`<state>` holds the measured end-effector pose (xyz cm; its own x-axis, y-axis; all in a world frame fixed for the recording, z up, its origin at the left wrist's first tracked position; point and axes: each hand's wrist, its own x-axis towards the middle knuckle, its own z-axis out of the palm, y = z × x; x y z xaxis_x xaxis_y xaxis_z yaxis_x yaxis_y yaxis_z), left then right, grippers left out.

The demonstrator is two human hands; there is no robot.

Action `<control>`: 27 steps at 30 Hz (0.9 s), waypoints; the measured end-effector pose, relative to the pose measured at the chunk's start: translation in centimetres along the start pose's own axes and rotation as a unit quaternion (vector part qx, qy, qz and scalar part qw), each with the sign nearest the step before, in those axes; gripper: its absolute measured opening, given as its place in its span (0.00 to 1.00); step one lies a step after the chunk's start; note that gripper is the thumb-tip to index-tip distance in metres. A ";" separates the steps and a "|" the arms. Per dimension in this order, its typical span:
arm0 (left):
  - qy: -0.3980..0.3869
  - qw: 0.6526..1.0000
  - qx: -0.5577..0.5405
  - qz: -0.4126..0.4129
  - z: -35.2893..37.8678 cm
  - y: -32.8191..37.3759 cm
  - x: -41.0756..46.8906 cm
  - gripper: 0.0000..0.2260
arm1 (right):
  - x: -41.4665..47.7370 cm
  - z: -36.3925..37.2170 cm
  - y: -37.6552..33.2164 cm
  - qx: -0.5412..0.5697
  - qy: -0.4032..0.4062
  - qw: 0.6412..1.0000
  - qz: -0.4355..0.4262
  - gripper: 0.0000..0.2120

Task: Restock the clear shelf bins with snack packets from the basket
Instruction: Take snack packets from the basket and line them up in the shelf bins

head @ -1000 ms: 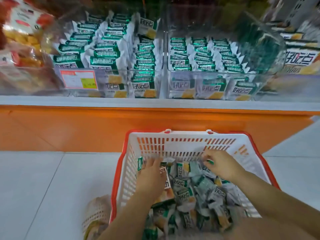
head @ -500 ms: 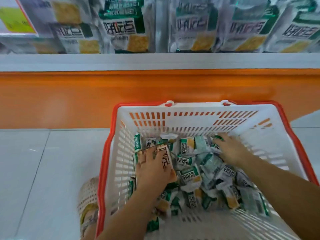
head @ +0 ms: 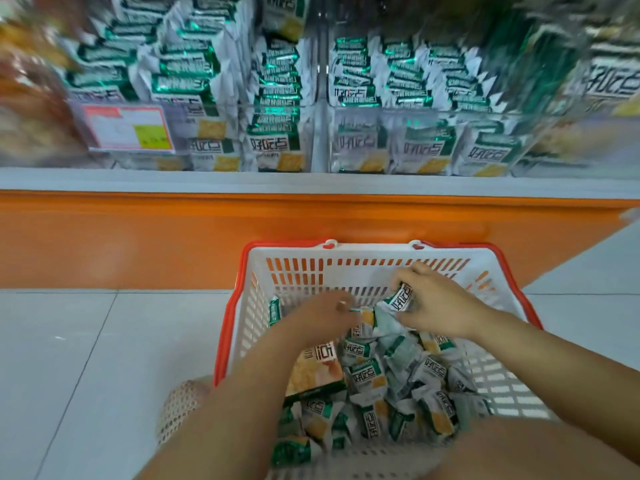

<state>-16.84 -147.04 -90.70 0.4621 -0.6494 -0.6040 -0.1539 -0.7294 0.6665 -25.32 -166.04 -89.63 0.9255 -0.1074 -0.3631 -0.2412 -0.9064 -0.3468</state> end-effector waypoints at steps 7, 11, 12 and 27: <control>-0.048 0.997 0.012 0.061 -9.3 7.7 -8.2 0.10 | -4.2 -8.9 -9.4 0.030 0.105 0.990 -0.087 0.18; 0.021 0.994 0.034 0.105 -13.3 10.0 -12.2 0.09 | -5.0 -12.2 -13.9 0.057 0.175 0.977 -0.111 0.18; 0.050 0.991 0.036 0.115 -14.1 10.4 -13.1 0.09 | -5.1 -12.9 -14.8 0.058 0.196 0.972 -0.119 0.19; 0.496 0.835 -0.035 0.235 -23.8 7.3 -11.8 0.10 | 5.1 -21.4 -23.5 -0.089 0.417 0.902 -0.073 0.11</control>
<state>-2.69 -139.55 -68.29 0.8666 -0.3382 0.3669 -0.4863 -0.4079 0.7727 -8.67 -154.06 -64.84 0.8593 -0.1840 0.4772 -0.1172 -0.9791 -0.1665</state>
